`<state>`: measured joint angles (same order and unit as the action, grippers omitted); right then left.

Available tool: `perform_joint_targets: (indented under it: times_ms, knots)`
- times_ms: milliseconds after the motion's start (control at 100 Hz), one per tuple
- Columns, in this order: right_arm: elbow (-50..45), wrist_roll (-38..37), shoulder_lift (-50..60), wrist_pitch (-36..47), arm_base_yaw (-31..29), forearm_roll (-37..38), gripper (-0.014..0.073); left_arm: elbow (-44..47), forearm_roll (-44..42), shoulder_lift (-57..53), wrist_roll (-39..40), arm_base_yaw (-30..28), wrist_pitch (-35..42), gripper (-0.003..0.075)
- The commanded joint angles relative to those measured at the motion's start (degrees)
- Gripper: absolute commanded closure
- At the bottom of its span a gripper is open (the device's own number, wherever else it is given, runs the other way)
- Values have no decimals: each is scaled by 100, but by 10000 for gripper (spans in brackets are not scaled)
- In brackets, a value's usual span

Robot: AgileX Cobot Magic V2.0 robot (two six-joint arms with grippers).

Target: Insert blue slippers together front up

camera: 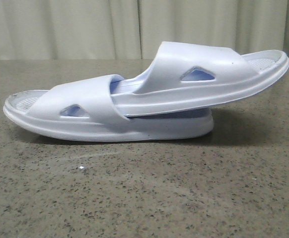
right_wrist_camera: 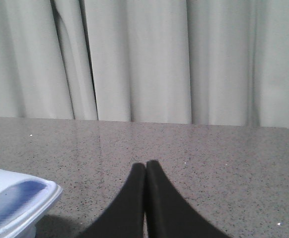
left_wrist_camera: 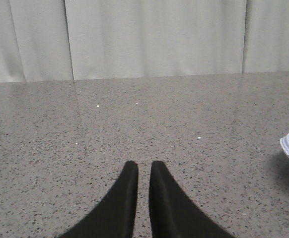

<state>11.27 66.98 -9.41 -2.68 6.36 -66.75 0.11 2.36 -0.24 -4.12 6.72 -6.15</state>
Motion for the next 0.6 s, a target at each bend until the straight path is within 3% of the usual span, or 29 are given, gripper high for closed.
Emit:
perform_joint_targets:
  times_ms: [0,90,170,240,410,590]
  knots:
    - [139,47,-63,198,-23,-54,701,48,47,-164,62,-17,472,704]
    - [139,15,-63,145,-23,-45,701,48,47,-164,62,-17,472,704]
    - [139,-384,-38,92,-23,482,701,48,47,-164,62,-17,472,704]
    - [139,-1393,35,41,-23,1542,701,48,47,-164,62,-17,472,704]
    - [51,-4692,66,-8,-23,4667,701,48,47,-164,62,-17,472,704]
    - [-356,-6288,88,414,-23,6279,701,48,47,-164,62,-17,472,704]
